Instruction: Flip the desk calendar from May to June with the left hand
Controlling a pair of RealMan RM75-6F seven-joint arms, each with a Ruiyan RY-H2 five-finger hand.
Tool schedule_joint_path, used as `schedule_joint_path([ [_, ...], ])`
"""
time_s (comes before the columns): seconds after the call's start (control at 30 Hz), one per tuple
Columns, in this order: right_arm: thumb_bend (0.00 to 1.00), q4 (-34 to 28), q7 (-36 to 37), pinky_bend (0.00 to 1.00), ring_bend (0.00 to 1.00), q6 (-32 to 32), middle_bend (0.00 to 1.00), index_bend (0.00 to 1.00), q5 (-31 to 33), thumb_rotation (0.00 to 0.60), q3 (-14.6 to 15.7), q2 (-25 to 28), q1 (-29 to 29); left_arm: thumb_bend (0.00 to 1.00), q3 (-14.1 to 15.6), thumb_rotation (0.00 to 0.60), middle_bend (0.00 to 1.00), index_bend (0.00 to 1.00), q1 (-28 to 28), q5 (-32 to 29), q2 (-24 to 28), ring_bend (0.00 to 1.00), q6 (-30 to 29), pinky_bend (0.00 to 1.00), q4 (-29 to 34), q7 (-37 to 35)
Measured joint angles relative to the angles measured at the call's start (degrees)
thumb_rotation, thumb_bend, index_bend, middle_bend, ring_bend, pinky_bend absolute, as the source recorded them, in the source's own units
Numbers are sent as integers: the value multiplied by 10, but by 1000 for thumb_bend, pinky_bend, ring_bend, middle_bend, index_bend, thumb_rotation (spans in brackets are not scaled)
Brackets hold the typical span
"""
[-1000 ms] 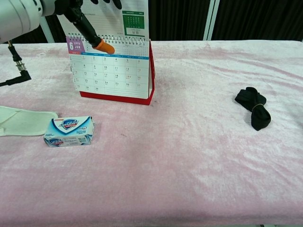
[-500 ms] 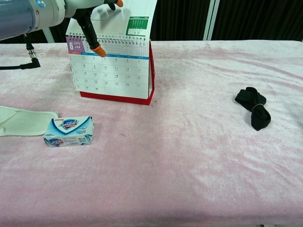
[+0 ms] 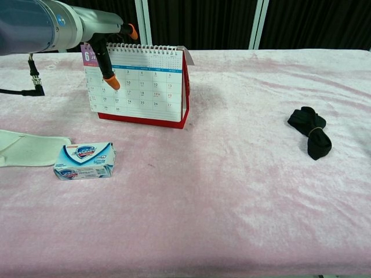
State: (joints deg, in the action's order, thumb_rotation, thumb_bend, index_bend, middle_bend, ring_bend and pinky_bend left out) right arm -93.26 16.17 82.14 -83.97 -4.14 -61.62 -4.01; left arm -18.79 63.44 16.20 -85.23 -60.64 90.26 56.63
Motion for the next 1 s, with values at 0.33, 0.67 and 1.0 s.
schedule_joint_path([
  [0.33,86,-1,2,100,0,0,0,0,0,600,0,1,0,1,11,600,403,38,7,-14,11,326,1,337,9,-17],
  [0.67,86,0,3,100,0,1,0,0,-2,600,0,0,1,1,17,600,159,0,7,1,14,105,-12,172,10,-43],
  [1.0,86,4,1,100,0,4,0,0,-6,600,1,0,1,1,13,600,99,0,-40,141,32,56,-69,121,52,-149],
])
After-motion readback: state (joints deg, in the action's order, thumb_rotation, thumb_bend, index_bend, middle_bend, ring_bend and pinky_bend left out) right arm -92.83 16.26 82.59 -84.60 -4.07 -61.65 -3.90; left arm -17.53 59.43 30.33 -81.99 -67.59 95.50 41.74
